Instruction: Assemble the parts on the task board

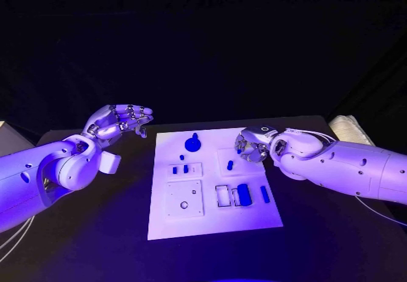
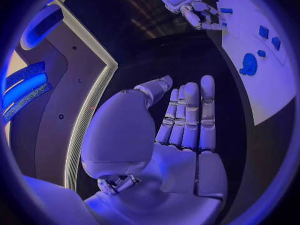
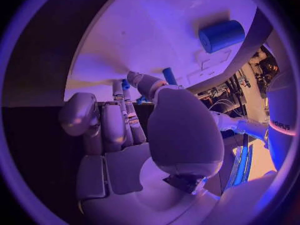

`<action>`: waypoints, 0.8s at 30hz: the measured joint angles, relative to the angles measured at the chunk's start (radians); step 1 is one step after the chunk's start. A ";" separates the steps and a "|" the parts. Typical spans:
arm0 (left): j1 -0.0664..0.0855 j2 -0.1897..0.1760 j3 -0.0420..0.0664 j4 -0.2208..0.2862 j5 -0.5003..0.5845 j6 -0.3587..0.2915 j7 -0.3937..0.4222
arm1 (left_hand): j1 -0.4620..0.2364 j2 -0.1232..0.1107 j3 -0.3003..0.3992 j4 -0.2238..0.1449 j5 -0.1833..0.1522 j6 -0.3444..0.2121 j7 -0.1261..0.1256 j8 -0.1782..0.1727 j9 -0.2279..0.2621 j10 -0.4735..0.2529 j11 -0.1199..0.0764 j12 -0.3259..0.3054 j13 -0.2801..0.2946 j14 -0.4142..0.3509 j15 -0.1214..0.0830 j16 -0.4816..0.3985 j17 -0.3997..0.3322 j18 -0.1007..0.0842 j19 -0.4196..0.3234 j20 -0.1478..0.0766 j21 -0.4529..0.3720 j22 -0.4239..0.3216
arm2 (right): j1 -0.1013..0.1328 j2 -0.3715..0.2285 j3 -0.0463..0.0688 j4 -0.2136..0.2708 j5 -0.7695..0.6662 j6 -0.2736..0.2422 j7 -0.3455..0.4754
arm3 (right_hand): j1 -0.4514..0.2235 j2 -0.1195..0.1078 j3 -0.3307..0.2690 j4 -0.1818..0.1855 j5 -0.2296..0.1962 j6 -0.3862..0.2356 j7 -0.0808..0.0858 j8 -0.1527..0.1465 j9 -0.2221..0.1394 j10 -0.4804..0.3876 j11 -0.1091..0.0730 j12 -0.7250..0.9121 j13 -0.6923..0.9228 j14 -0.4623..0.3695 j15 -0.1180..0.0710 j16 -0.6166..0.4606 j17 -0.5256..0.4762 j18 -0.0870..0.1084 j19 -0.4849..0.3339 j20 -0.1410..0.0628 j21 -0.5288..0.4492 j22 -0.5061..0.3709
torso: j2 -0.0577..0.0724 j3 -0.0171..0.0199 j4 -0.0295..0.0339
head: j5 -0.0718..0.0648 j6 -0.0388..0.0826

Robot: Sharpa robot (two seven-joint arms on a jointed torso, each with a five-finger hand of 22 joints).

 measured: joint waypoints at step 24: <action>0.000 0.000 0.000 0.004 0.012 0.003 -0.002 | 0.027 0.014 -0.004 -0.012 0.000 0.000 0.000 0.004 -0.001 0.009 -0.009 0.014 0.003 0.013 -0.005 0.011 0.011 0.000 0.036 -0.011 -0.004 -0.007 | -0.010 0.023 0.002 -0.010 -0.007 -0.037 -0.038 | -0.006 0.065 0.041 0.011 0.040 0.047 -0.025 0.047 0.044 0.052 -0.020 0.004 0.018 0.000 -0.008 0.076 0.052 -0.024 0.014 -0.014 0.094 0.118 | 0.001 0.0010 -0.0009 | 0.005 -0.015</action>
